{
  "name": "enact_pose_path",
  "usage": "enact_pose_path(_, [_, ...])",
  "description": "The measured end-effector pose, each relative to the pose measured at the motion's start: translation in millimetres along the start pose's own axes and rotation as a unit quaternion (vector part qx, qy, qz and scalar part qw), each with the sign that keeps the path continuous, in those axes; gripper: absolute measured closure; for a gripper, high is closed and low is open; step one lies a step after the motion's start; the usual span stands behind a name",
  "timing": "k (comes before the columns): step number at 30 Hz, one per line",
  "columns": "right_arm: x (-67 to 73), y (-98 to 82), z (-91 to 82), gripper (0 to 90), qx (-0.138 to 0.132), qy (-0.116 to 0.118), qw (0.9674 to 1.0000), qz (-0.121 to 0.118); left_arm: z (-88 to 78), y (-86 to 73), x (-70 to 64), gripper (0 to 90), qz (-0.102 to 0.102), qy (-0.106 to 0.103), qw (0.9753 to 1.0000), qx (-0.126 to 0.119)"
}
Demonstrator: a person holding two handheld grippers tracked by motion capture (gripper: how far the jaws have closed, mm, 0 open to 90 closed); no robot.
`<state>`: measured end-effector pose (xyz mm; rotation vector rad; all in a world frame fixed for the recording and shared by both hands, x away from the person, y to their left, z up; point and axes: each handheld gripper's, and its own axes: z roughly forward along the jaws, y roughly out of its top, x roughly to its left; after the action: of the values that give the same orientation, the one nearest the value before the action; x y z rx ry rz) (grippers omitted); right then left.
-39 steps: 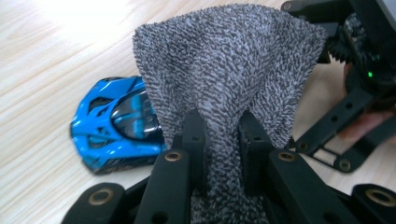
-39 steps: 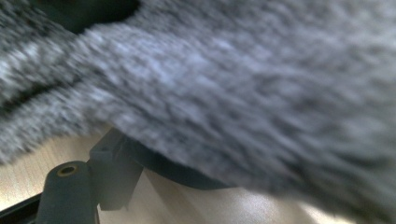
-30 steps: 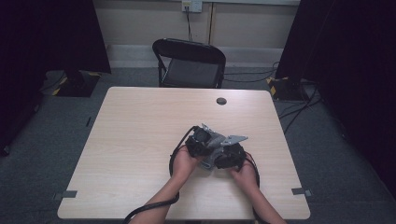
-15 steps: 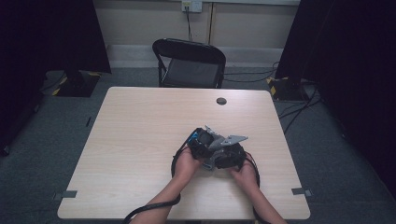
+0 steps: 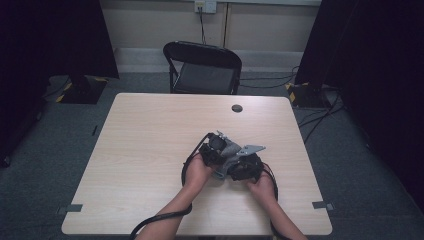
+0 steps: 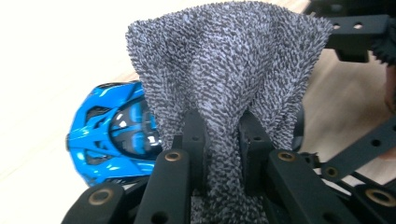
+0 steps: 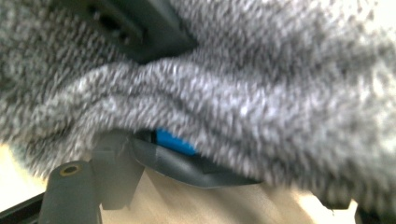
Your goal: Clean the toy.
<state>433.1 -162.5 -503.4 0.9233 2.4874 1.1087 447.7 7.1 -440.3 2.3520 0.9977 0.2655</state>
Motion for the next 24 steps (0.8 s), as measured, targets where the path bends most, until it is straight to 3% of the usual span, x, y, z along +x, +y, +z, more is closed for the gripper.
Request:
enact_pose_path(9, [0.0, 0.0, 0.0, 23.8, 0.0, 0.0, 1.0, 0.0, -0.8, 0.0, 13.7, 76.7, -0.019, 0.002, 0.9998, 0.002])
enact_pose_path(14, [0.1, 0.0, 0.0, 23.7, 0.0, 0.0, 1.0, 0.001, -0.3, -2.5, 25.6, 76.7, -0.046, -0.002, 0.9989, -0.003])
enact_pose_path(24, [0.0, 0.0, 0.0, 23.7, 0.001, 0.001, 1.0, 0.0, 1.7, -2.1, 32.5, 76.5, -0.054, 0.001, 0.9985, -0.003])
